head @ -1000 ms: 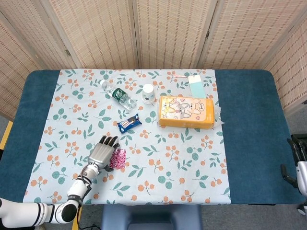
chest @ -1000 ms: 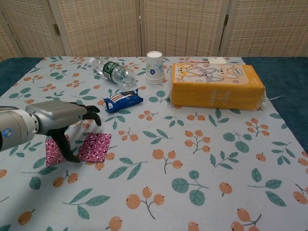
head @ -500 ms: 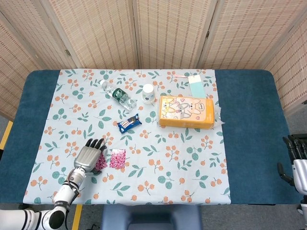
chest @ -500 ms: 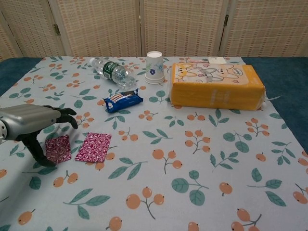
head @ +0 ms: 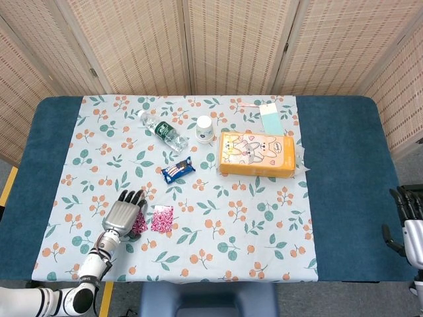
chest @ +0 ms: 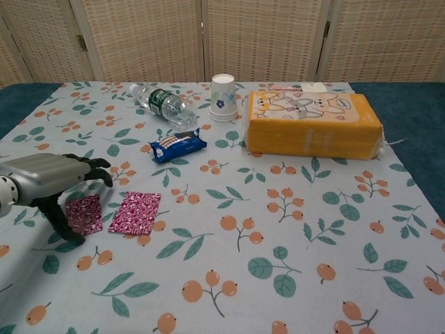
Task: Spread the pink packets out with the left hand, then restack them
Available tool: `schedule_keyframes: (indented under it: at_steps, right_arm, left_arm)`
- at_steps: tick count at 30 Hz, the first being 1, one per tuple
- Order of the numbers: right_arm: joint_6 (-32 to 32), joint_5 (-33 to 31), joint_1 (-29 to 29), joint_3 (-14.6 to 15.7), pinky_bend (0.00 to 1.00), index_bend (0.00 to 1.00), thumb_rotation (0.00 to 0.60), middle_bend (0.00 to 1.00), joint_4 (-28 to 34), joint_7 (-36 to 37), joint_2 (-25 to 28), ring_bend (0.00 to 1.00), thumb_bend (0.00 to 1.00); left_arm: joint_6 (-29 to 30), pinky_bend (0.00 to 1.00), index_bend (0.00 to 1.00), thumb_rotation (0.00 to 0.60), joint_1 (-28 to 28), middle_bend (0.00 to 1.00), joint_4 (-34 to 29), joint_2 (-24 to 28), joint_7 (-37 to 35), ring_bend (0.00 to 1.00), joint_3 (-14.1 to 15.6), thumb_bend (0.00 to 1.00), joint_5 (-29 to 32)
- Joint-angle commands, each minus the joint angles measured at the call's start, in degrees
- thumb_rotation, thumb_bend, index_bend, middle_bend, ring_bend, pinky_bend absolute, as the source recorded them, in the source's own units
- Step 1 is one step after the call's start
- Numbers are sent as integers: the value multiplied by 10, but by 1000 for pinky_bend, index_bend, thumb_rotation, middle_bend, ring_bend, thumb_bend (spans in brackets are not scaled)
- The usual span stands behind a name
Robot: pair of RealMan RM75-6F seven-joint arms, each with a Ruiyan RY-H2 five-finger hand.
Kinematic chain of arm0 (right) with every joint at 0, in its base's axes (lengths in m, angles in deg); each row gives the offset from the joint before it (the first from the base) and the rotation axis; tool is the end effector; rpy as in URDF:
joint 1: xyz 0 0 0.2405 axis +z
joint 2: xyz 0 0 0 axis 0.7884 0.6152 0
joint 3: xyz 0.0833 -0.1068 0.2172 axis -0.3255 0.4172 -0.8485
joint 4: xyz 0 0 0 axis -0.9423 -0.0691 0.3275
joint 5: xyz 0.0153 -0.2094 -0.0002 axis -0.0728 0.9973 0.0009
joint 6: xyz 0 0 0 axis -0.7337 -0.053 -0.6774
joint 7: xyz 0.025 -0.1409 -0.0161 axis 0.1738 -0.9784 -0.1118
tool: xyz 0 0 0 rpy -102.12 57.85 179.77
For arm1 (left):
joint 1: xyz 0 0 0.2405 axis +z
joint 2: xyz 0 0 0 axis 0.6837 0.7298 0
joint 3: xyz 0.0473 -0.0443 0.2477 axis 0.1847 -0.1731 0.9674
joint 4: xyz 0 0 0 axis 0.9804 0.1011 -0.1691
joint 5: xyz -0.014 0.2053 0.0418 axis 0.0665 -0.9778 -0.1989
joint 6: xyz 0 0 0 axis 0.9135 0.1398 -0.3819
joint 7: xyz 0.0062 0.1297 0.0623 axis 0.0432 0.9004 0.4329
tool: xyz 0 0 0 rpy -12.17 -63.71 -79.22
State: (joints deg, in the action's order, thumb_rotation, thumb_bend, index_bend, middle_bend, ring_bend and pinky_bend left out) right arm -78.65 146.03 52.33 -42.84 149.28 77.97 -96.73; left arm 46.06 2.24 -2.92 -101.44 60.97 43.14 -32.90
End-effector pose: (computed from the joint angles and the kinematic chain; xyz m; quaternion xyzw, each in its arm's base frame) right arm -0.3460 -0.1617 0.1798 0.5615 -0.3796 0.3677 0.6367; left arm -0.2078 0.2922 -0.0241 -0.7778 -0.3670 -0.1842 0.4757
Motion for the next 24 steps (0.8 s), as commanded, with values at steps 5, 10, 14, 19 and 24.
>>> schedule_keyframes:
  at_steps: [5, 10, 14, 19, 24]
  right_arm:
    - [2, 0, 2, -1, 0, 0, 600, 71, 2, -3, 1, 0, 481]
    - [1, 1, 3, -1, 0, 0, 600, 71, 4, -5, 1, 0, 481]
    - [0, 2, 2, 0, 0, 0, 600, 71, 5, -5, 1, 0, 481]
    - [0, 2, 2, 0, 0, 0, 600, 71, 6, -6, 1, 0, 481]
    - [0, 0, 1, 1, 0, 0, 600, 71, 5, -5, 0, 0, 481]
  left_arm:
    - [3, 0, 204, 570, 8, 0, 0, 12, -3, 0, -1, 134, 3]
    - [-7, 0, 205, 573, 11, 0, 3, 22, -10, 0, -2, 134, 11]
    - [-12, 0, 208, 569, 14, 0, 0, 28, -17, 0, -2, 135, 10]
    - [-17, 0, 230, 573, 14, 0, -1, 29, -14, 0, -1, 135, 12]
    - [-18, 0, 240, 571, 14, 0, 0, 28, -10, 0, -1, 134, 14]
